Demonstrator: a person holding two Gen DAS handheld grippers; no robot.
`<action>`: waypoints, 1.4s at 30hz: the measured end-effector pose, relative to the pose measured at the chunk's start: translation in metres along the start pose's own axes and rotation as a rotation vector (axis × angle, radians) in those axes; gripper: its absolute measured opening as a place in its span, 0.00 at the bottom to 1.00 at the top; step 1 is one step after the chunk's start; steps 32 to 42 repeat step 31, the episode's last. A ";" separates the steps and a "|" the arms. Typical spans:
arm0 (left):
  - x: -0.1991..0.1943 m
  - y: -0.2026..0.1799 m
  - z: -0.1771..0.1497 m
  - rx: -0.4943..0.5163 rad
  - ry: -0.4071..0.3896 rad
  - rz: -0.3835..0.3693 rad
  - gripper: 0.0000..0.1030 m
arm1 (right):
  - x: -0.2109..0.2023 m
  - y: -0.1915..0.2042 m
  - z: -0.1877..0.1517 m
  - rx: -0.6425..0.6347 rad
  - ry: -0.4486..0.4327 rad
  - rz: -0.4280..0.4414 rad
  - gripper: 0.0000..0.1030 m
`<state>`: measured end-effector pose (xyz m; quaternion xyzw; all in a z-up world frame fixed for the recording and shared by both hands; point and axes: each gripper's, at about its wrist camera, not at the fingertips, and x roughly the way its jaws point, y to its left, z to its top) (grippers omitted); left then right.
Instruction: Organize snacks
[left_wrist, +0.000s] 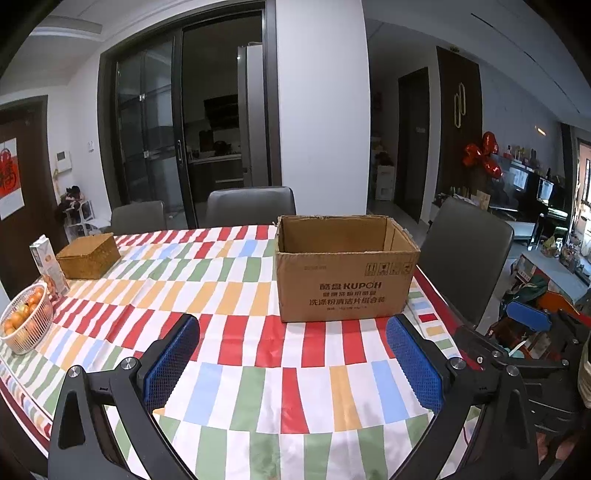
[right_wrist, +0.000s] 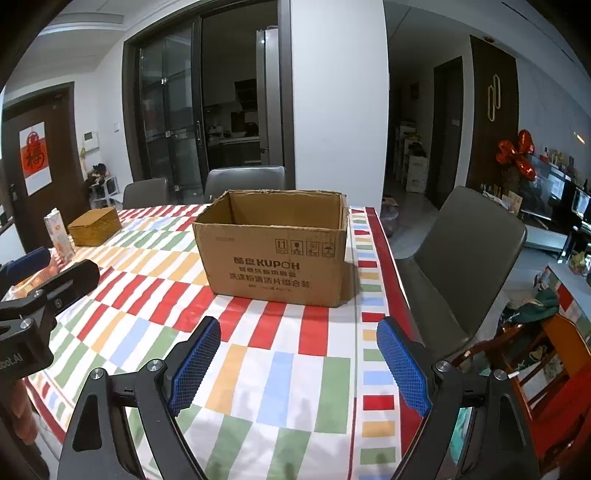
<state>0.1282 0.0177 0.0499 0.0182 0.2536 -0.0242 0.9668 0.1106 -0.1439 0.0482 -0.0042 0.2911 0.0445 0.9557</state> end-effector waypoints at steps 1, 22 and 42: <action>0.000 0.000 -0.001 -0.001 0.002 -0.002 1.00 | 0.000 0.000 0.000 0.000 0.000 -0.002 0.85; -0.001 0.005 -0.002 0.011 -0.002 0.022 1.00 | 0.001 0.001 -0.001 -0.005 0.002 -0.017 0.85; 0.002 0.007 -0.003 0.006 -0.001 0.034 1.00 | 0.004 0.003 -0.004 -0.005 0.009 -0.020 0.85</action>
